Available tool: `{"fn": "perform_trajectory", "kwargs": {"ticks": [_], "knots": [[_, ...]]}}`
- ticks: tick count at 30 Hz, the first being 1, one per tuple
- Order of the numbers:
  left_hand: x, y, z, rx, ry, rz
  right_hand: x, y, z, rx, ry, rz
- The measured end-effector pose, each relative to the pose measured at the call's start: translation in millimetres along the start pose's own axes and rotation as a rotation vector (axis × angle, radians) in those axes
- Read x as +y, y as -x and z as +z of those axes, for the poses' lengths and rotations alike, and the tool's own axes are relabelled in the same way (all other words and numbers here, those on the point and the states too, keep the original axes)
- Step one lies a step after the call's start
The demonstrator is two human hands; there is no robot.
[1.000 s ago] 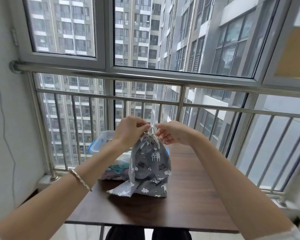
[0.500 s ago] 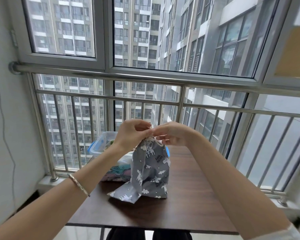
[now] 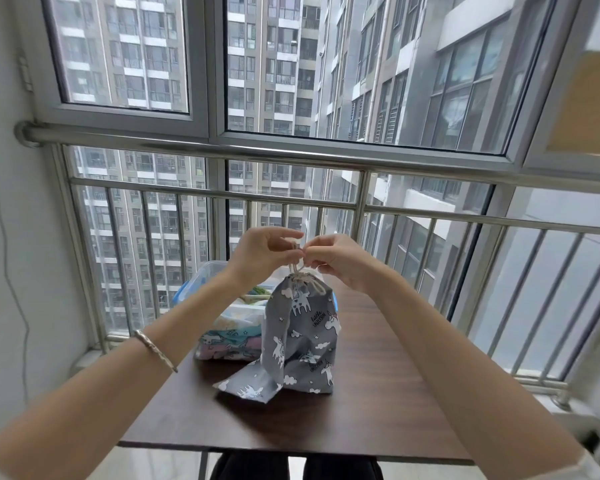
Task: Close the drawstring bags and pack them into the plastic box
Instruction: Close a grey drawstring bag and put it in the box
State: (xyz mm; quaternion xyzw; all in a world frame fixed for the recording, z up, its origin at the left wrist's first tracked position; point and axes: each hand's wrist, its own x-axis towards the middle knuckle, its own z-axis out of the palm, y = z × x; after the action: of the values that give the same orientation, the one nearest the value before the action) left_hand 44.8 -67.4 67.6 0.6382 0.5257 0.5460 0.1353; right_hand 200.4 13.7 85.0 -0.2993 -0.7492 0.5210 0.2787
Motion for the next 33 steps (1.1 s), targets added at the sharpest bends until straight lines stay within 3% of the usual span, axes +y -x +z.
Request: {"fn": "perform_trajectory", "kwargs": {"ticks": [3, 6, 9, 14, 16, 21, 23, 29, 33], "knots": [[5.2, -3.4, -5.2, -0.094, 0.072, -0.155, 1.3, 3.5, 1.1, 0.032, 0.044, -0.102], [8.2, -9.4, -10.4, -0.227, 0.112, -0.306, 4.1, 7.2, 3.6, 0.105, 0.264, -0.260], [8.0, -14.7, -14.5, -0.284, 0.014, -0.287, 7.2, 8.5, 5.8, 0.104, 0.437, -0.352], [10.2, -20.2, -19.5, -0.375, 0.034, -0.308, 8.2, 4.5, 5.9, 0.104, 0.478, -0.321], [10.0, -22.3, -20.9, -0.412, 0.057, -0.313, 7.4, 3.1, 5.9, 0.076, 0.361, -0.223], [9.5, -22.5, -18.7, -0.379, -0.112, -0.237, 12.1, 2.5, 6.0, -0.102, -0.253, 0.088], [8.3, -21.6, -16.6, -0.379, -0.151, -0.256, 15.5, 1.2, 5.3, -0.082, -0.280, 0.088], [0.9, -17.7, -8.2, -0.378, 0.251, -0.479, 15.4, 6.3, 7.3, 0.233, 0.089, -0.212], [0.3, -16.2, -1.5, -0.357, 0.387, -0.554, 15.7, 8.6, 7.7, 0.264, 0.236, -0.302]]}}
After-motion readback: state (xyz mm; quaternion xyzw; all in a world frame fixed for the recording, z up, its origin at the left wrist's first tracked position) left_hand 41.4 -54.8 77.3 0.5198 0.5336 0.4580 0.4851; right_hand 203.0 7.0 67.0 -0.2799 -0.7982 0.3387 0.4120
